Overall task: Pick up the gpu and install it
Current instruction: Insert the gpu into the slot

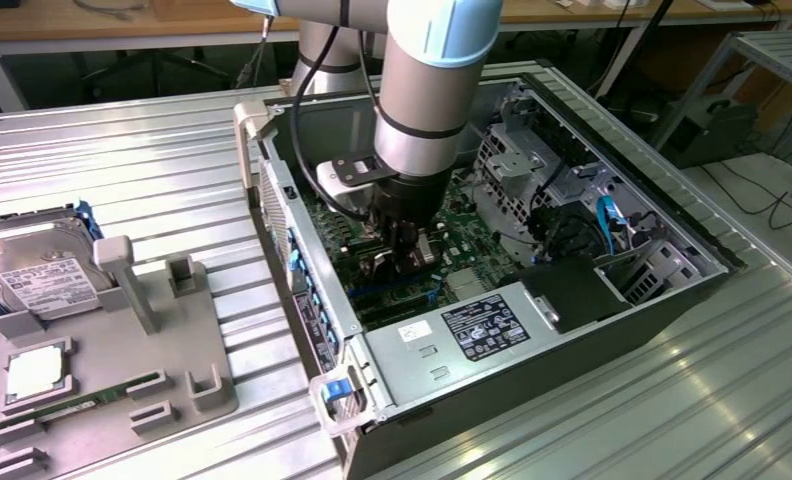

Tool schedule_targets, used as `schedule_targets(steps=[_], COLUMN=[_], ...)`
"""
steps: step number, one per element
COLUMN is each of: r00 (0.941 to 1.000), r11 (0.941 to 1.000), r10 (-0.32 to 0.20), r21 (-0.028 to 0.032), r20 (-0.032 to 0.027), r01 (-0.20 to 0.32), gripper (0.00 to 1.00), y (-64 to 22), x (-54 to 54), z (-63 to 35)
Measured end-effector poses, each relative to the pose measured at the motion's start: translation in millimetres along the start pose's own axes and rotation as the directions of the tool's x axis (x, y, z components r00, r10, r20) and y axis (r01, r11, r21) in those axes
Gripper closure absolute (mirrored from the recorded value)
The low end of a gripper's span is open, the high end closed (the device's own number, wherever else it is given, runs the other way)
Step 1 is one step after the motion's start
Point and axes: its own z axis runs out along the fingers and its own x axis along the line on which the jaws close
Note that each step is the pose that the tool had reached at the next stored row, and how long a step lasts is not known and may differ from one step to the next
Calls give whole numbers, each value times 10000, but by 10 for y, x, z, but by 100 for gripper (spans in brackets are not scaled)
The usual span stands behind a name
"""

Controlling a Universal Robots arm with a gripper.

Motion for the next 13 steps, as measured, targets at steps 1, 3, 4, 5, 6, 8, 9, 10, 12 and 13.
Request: schedule_targets(steps=[1,3,4,5,6,8,9,10,12,13], r00=[10000,10000,10000,10000,10000,10000,10000,10000,10000,10000], r11=[10000,10000,10000,10000,10000,10000,10000,10000,10000,10000], r10=[-1,-1,-1,1,3,-1,-1,-1,0,0], r21=[0,0,1,-2,-2,2,2,2,3,3], r20=[0,-1,-1,-1,0,-1,-2,-2,0,0], r01=[1,1,1,-1,-3,1,1,1,0,0], gripper=[72,72,72,72,72,72,72,72,72,72], y=[1,2,3,5,8,8,9,9,9,9], x=[0,0,0,0,0,0,0,0,0,0], z=[1,3,4,5,8,14,16,16,17,17])
